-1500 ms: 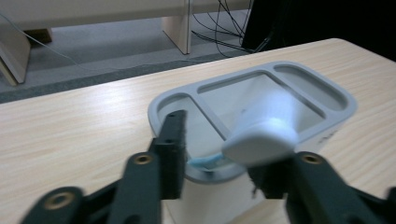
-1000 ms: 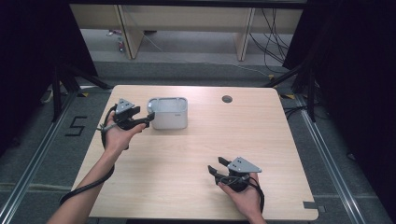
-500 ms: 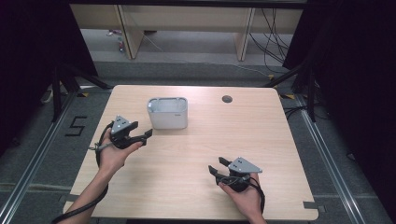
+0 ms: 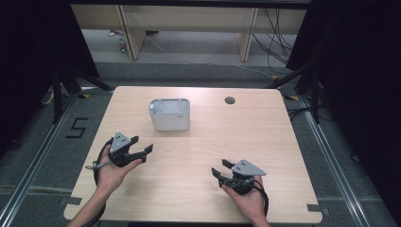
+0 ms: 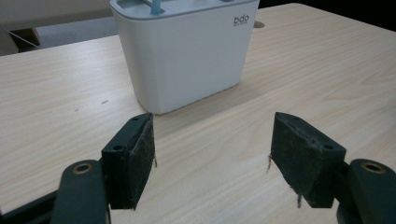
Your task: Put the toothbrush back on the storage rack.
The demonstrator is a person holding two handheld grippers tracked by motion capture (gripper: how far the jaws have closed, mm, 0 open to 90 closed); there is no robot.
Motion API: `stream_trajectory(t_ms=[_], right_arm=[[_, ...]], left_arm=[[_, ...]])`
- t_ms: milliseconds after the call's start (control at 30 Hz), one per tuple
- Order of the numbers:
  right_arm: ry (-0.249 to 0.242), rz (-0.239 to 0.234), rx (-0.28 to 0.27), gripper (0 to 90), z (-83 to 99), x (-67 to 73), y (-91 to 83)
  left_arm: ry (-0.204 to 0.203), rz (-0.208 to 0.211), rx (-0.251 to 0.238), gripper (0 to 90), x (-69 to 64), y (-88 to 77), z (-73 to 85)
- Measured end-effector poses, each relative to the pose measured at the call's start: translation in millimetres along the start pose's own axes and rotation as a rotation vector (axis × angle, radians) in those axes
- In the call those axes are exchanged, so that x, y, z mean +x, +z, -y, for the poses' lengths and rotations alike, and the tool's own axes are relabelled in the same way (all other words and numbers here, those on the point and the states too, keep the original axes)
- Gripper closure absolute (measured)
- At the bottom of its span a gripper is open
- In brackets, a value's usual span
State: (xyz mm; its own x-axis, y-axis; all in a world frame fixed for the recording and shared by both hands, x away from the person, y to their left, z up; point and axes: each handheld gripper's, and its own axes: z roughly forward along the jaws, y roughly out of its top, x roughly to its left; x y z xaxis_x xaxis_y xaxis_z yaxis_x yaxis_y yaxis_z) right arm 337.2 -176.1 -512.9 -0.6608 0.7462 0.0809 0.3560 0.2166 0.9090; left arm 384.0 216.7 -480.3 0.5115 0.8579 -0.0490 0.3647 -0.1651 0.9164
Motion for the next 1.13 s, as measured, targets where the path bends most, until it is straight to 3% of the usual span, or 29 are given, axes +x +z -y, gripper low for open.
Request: stream_trajectory(t_ms=[133,333,600,967,1133], right_arm=[[-0.016,0.006,-0.005,45.3,0.4,-1.0,0.7],[-0.002,-0.009,-0.003,45.2,1.2,-0.7,1.1],[0.005,-0.001,0.005,45.2,2.2,-0.4,1.1],[0.0,-0.016,-0.002,45.2,2.4,0.4,2.5],[0.004,-0.017,0.0,44.9,2.1,0.0,2.7]], left_arm=[[-0.003,0.009,0.004,30.3,-4.5,-2.0,12.3],[0.006,0.01,0.003,30.2,-7.5,-5.0,29.3],[-0.002,0.009,-0.028,30.1,-4.7,-9.6,49.5],[0.047,-0.014,-0.078,30.7,-8.7,-13.8,52.9],[0.039,-0.024,-0.097,32.4,-8.3,-15.5,53.7]])
